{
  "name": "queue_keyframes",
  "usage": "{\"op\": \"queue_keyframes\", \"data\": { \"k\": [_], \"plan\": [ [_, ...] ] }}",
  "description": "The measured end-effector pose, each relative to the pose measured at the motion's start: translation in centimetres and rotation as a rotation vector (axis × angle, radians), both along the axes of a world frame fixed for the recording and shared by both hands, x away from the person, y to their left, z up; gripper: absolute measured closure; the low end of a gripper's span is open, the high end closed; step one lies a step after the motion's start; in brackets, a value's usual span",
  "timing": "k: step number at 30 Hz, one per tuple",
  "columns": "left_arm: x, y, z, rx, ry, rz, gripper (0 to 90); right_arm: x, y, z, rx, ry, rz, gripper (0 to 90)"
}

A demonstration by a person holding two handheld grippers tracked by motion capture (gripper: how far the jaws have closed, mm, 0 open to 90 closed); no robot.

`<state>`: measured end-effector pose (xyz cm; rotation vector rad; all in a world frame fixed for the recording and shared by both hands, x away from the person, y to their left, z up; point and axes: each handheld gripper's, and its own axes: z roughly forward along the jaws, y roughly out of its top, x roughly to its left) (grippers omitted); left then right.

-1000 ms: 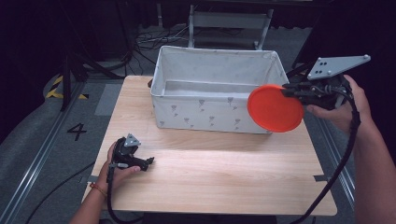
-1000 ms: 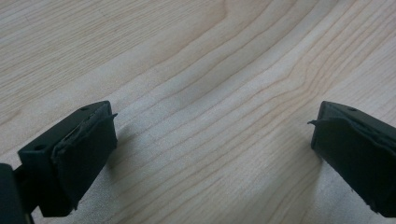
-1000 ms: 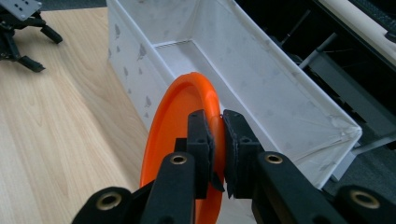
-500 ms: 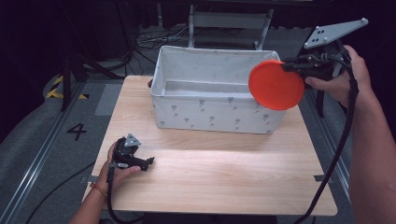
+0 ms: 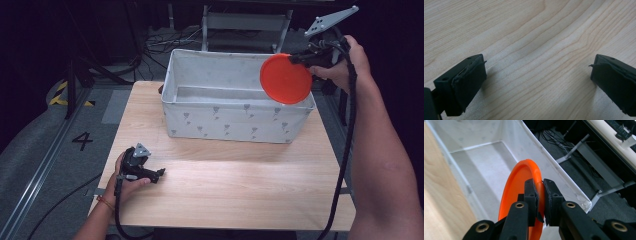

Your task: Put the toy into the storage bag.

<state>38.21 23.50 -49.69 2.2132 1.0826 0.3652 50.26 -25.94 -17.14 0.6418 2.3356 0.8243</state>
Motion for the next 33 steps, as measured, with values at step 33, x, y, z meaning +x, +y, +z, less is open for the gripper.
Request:
{"op": "queue_keyframes", "data": {
  "k": [33],
  "plan": [
    [0.1,0.0,0.0,0.006,-0.006,-0.02,0.7,3.9,0.8,-11.6,-0.314,0.222,0.122,81.8]
  ]
}}
